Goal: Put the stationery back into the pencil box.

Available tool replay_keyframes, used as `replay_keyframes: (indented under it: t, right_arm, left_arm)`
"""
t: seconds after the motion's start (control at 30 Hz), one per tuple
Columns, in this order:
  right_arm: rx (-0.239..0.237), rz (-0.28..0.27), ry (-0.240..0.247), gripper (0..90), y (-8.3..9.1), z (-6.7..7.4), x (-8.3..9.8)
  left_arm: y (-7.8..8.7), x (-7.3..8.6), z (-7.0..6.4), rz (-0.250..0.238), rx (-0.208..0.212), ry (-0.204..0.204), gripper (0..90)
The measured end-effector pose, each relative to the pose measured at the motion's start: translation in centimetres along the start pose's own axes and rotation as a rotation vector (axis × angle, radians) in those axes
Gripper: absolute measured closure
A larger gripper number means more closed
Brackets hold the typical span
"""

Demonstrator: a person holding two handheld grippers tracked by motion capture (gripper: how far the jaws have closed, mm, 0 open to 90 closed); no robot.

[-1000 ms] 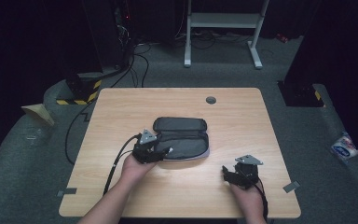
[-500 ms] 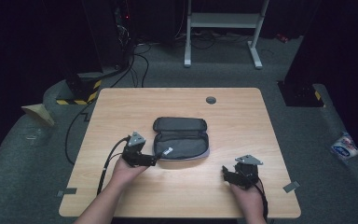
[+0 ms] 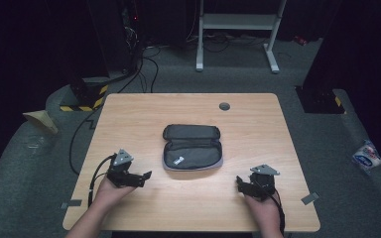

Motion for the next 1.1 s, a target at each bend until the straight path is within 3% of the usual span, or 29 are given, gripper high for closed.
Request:
replay_keyframes:
  t: [0.13, 0.27, 0.4, 0.43, 0.47, 0.53, 0.67, 1.1]
  right_arm:
    - [0.0, 0.0, 0.0, 20.4, 0.0, 0.0, 0.0]
    - [0.0, 0.001, -0.002, 20.5, 0.0, 0.0, 0.0]
    - [0.001, 0.001, -0.003, 20.5, 0.0, 0.0, 0.0]
    - [0.002, 0.001, -0.003, 20.5, 0.0, 0.0, 0.0]
    - [0.002, 0.0, -0.002, 20.5, 0.0, 0.0, 0.0]
    - [0.002, 0.001, -0.003, 20.6, 0.0, 0.0, 0.0]
    - [0.003, 0.002, -0.004, 20.7, 0.0, 0.0, 0.0]
    - [0.005, 0.0, 0.0, 21.1, 0.0, 0.0, 0.0]
  left_arm:
    - [0.9, 1.7, 1.2, 0.034, -0.025, 0.025, 0.0]
    - [2.0, 4.1, 2.5, 0.107, -0.07, 0.052, 0.2]
    - [2.3, 5.8, 3.0, 0.147, -0.096, 0.062, 0.8]
    - [2.2, 6.4, 3.0, 0.119, -0.096, 0.056, 1.1]
    - [2.6, 7.0, 2.6, 0.059, -0.116, 0.06, 0.7]
    - [2.9, 7.1, 2.1, 0.047, -0.122, 0.05, 6.4]
    - [2.9, 7.1, 2.0, 0.045, -0.105, 0.051, 8.1]
    - [2.9, 7.0, 2.3, 0.044, -0.104, 0.048, 9.7]
Point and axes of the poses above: each handheld gripper's, and its own axes: y roughly backward along the jaws, x roughly out of its underside, z roughly to its left, the point moved 6 cm from there along -y, roughly forward along the jaws, and after that the axes turned 10 degrees about x, right-handed, at the moved point
